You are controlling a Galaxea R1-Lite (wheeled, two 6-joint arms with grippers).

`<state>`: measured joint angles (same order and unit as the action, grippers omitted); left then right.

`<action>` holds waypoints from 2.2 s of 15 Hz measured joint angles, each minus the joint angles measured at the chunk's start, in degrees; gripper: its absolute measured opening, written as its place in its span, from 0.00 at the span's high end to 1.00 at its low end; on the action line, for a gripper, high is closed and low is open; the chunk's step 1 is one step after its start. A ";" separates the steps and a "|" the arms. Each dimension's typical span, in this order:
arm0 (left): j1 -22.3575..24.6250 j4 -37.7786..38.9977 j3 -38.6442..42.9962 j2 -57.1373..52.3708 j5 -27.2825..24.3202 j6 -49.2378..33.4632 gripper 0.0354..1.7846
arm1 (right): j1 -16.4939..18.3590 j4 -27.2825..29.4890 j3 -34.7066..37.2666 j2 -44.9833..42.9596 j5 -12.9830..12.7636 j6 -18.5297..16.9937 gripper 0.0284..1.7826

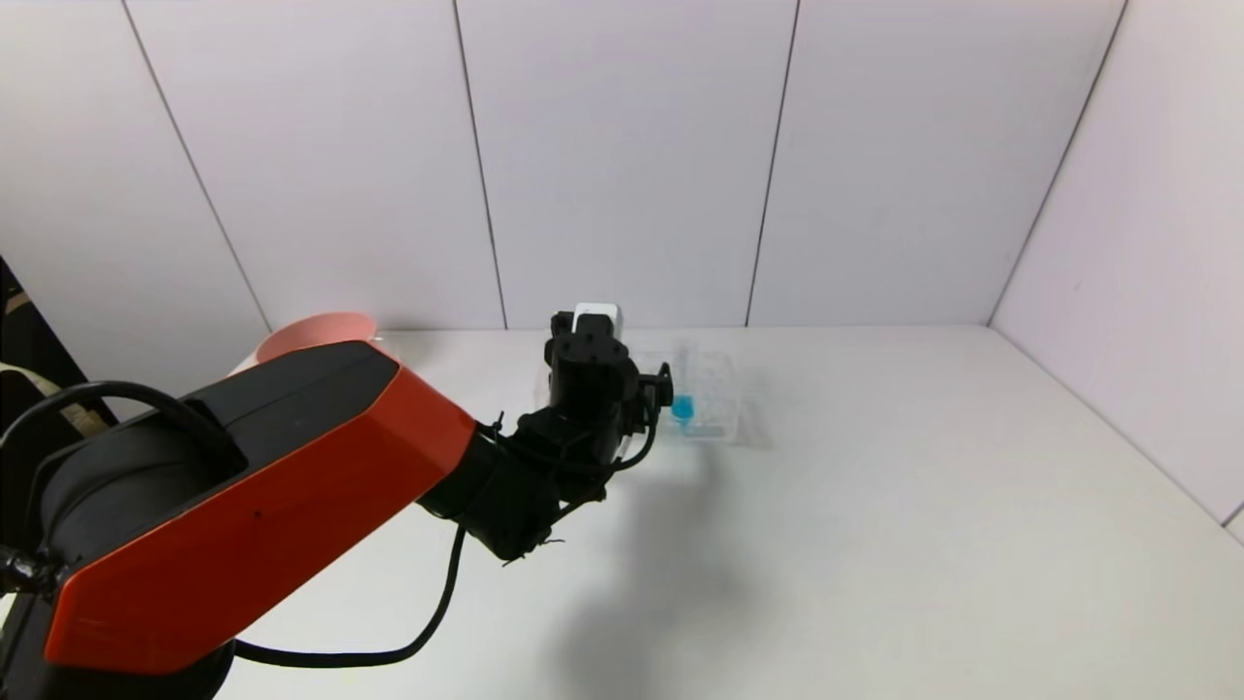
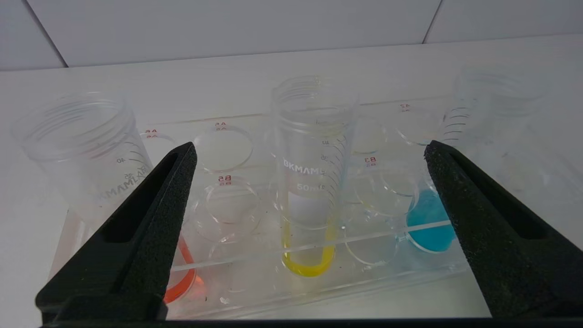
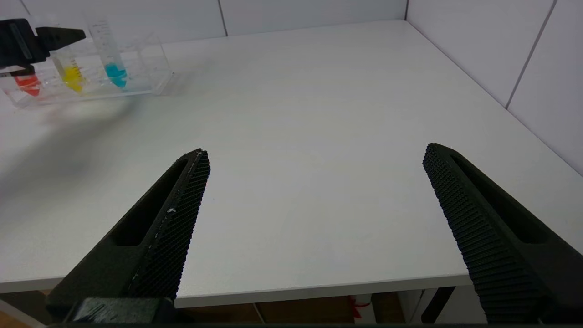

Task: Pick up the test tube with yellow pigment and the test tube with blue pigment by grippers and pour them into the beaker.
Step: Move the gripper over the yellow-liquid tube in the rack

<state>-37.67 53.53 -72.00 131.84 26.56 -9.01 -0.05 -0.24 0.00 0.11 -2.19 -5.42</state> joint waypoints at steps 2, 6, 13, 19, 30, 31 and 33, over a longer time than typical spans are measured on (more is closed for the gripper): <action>0.27 0.02 -0.55 0.18 0.02 0.02 0.02 | 0.00 0.00 0.00 0.00 0.00 0.00 0.04; 0.71 0.11 -1.01 0.73 0.11 0.13 0.02 | 0.00 0.00 0.00 0.00 0.00 0.00 0.04; 1.71 0.16 -1.12 1.90 0.17 0.48 0.04 | 0.02 0.00 0.00 0.00 0.00 0.00 0.04; 2.15 -1.52 -3.30 3.11 2.65 0.44 0.16 | 0.02 0.02 0.00 0.00 0.02 0.00 0.04; 2.08 -1.41 -3.61 3.39 2.40 0.48 0.75 | 0.00 0.00 0.00 0.00 0.02 0.02 0.04; 2.08 -1.44 -3.61 3.36 2.46 0.50 0.75 | 0.00 0.02 0.00 0.00 0.02 0.00 0.04; 2.08 -1.50 -3.58 3.33 2.49 0.52 0.75 | 0.00 0.00 0.00 0.00 0.02 0.00 0.04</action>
<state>-35.58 52.03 -75.58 135.17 29.05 -8.48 -0.05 -0.24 0.00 0.11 -2.17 -5.42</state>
